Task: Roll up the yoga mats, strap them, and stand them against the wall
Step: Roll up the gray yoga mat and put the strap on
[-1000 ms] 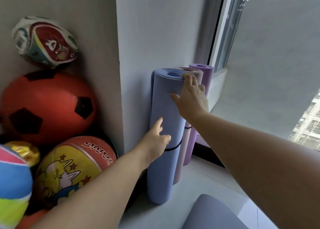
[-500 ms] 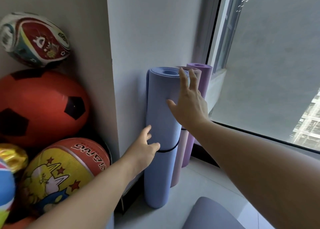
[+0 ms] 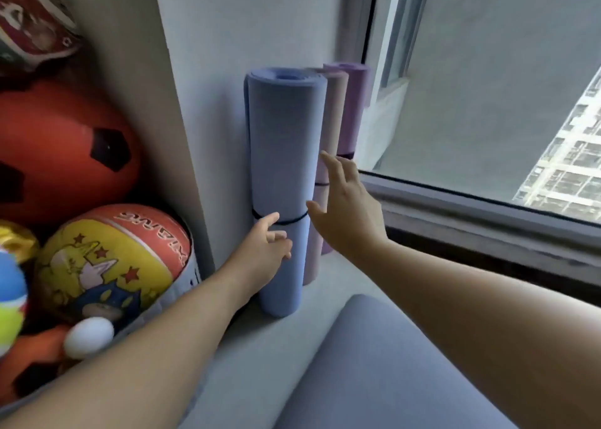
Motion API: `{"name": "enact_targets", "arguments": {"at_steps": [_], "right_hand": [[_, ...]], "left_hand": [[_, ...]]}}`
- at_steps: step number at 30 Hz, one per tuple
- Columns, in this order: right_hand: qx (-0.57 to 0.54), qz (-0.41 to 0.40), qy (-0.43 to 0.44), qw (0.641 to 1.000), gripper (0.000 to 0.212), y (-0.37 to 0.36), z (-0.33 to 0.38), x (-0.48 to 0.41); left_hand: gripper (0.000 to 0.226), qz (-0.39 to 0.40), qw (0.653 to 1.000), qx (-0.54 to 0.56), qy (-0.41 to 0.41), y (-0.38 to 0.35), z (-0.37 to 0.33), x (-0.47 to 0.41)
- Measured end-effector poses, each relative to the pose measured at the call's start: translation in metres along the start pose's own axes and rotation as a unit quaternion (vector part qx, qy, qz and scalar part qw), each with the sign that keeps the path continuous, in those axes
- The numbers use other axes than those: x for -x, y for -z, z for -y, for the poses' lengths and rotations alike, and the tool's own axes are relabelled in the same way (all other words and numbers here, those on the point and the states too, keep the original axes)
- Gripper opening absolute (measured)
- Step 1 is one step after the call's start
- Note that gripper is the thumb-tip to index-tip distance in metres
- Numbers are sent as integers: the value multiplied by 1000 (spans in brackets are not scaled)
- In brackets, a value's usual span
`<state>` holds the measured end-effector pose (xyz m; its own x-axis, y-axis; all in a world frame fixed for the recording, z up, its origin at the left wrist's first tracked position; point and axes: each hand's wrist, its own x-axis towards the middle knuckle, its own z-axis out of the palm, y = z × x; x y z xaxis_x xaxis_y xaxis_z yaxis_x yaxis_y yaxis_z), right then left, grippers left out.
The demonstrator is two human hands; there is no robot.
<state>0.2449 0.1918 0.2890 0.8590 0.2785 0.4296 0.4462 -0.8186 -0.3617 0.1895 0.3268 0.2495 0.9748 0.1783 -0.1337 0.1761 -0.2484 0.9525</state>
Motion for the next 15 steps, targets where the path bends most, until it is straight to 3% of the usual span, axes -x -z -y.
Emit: {"name": "enact_targets", "arguments": {"at_steps": [4,8,12,15], "right_hand": [[24,229,-72,970,38,-40,-53,100],[34,469,-133,873,33,-76,-100,207],[24,546,-146,825,35,-101,-128,268],[23,553,-148,820,35,-117,-144,283]], "left_hand": [[41,85,986,-119,84,-33,101,35],[60,219,913,-273,208,-66,222,84],[108,217,867,-350,280,-94,299,117],[129,172,880,-326,299,-99,314,110]]}}
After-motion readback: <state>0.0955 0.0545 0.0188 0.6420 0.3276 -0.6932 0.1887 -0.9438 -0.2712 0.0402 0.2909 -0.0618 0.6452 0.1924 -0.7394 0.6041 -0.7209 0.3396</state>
